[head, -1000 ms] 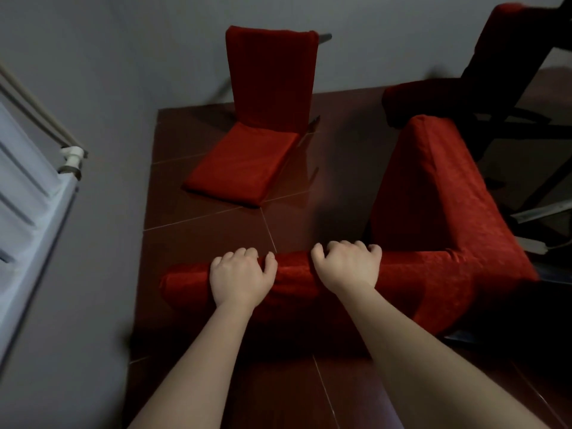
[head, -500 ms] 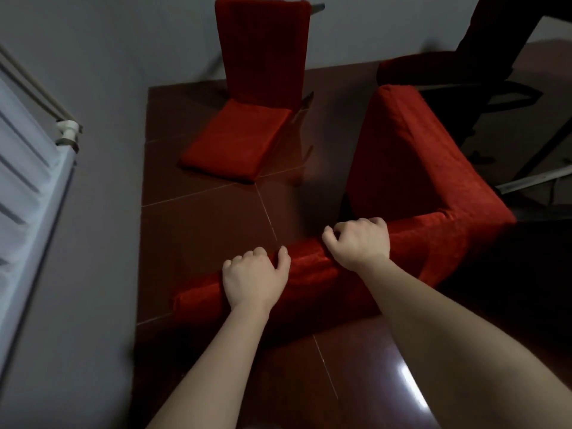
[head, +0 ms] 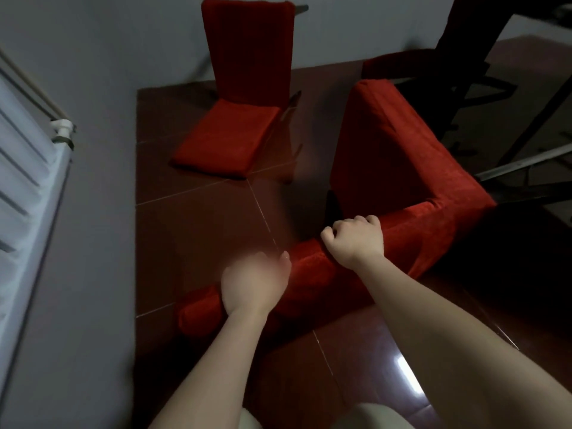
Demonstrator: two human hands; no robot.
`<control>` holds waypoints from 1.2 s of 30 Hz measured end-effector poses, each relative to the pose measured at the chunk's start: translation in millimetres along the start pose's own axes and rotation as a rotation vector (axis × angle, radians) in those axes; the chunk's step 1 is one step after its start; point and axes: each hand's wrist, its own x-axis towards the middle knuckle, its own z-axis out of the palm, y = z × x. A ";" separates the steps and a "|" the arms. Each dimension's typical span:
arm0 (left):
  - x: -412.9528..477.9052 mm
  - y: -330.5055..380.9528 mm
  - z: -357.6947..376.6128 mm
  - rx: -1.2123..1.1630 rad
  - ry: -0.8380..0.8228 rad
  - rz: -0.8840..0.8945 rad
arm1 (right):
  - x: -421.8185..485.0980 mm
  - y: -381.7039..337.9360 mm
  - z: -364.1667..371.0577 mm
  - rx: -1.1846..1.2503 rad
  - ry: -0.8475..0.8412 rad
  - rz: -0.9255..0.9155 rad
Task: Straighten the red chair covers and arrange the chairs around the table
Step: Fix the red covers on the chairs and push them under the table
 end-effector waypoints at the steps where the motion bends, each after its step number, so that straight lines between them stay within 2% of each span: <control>1: 0.6 -3.7 -0.2 -0.005 0.009 0.003 | -1.5 -4.4 -0.7 0.006 -0.007 0.010; 11: -3.4 -45.8 -0.4 0.012 0.051 0.040 | -33.9 -37.5 -3.2 0.056 -0.126 0.102; 19: -31.6 -55.5 -4.2 -0.008 0.037 0.063 | -82.8 -40.5 -1.3 0.077 -0.040 0.121; 25: -57.9 -48.4 -7.0 -0.022 0.008 0.000 | -96.9 -35.8 -3.8 0.031 0.032 0.066; 29: -76.0 -37.9 -5.1 -0.036 0.019 -0.050 | -97.3 -25.1 -3.9 0.015 0.047 0.025; 36: -81.2 -37.4 -8.0 -0.029 0.030 -0.028 | -100.1 -24.5 -9.8 0.017 0.002 0.005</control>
